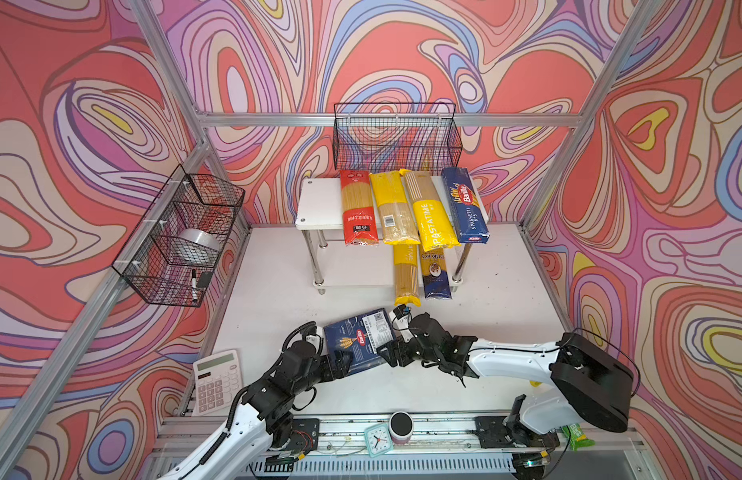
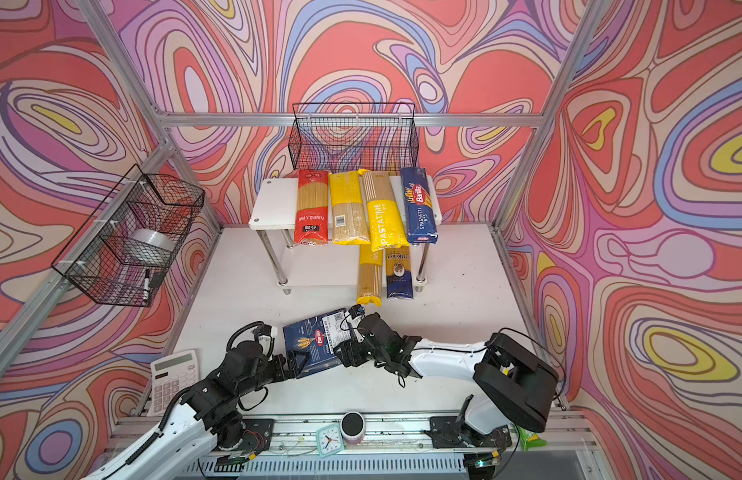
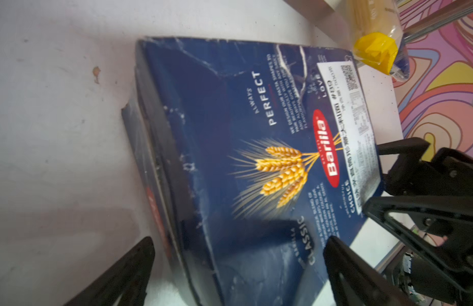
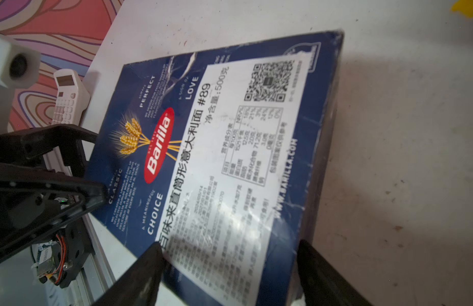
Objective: Arrange pasta packages on shelves
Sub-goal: Pick up the pasta box from the center of the table.
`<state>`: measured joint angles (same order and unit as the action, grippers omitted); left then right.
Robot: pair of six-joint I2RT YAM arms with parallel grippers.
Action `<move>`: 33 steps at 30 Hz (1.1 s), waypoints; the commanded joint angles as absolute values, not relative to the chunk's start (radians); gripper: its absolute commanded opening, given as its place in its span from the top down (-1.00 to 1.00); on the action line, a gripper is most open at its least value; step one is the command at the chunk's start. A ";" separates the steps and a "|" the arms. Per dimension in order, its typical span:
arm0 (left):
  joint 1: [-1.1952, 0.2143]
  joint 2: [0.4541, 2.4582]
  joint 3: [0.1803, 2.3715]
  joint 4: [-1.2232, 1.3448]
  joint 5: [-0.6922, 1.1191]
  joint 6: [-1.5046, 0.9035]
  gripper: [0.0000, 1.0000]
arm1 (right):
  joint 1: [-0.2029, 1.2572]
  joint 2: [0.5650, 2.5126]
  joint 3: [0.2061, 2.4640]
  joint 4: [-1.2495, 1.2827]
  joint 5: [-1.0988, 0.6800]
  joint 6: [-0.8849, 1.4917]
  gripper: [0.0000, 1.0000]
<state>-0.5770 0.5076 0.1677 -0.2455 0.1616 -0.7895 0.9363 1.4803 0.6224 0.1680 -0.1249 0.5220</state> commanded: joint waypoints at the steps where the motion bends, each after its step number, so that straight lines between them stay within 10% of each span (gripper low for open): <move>1: -0.592 0.528 0.189 -0.183 0.169 -0.801 -1.00 | 0.940 1.500 0.620 0.190 -0.155 0.534 -0.60; 33: -0.707 0.633 0.372 -0.166 0.089 -0.675 -1.00 | 1.040 1.397 0.673 0.184 -0.064 0.564 -0.40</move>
